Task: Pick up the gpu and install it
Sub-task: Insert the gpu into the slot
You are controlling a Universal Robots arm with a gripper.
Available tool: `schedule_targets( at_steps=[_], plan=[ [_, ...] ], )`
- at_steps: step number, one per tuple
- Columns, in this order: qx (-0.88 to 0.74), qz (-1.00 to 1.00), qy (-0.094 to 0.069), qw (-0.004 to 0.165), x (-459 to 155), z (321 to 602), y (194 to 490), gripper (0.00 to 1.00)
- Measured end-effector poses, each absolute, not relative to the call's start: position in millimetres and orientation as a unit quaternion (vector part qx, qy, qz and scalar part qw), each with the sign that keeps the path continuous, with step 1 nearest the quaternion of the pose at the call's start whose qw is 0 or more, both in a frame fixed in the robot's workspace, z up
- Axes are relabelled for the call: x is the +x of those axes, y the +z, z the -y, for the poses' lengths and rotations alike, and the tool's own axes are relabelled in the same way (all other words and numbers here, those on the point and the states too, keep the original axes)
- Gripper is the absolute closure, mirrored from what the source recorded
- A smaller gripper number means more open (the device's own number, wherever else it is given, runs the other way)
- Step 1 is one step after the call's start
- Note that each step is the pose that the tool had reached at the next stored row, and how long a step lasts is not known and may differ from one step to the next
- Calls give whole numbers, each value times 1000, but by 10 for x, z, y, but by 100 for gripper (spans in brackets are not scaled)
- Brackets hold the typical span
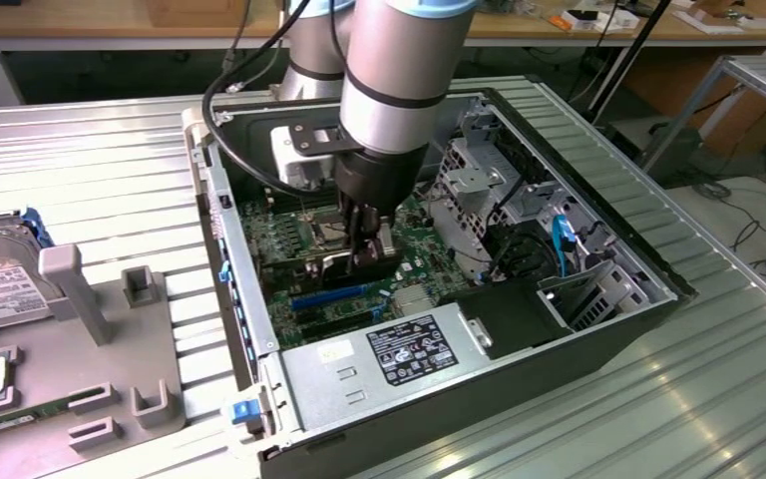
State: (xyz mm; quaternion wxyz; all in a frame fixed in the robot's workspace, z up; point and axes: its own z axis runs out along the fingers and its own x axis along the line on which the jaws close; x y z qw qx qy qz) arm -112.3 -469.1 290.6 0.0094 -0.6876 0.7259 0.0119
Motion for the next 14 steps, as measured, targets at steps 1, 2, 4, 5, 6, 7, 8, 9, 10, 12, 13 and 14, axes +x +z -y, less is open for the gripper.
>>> schedule_targets(
  at_steps=[1,2,4,5,6,7,8,9,10,12,13,14],
  plan=[
    [-688,-726,12,9,-1138,4692,2906,73],
    [-688,-726,12,9,-1138,4692,2905,73],
    [-688,-726,12,9,-1138,4692,2887,73],
    [-688,-726,12,9,-1139,4692,2872,73],
    [-688,-726,12,9,-1139,4692,2856,73],
    [-688,-726,12,9,-1139,4692,2826,73],
    [-688,-726,12,9,-1139,4692,2795,73],
    [-688,-726,12,9,-1139,4692,2772,73],
    [-688,-725,12,9,-1139,4693,2730,73],
    [-692,-722,12,9,-1150,4693,2725,73],
    [-692,-721,12,9,-1151,4692,2714,73],
    [-693,-721,12,9,-1151,4692,2707,73]
  ],
)
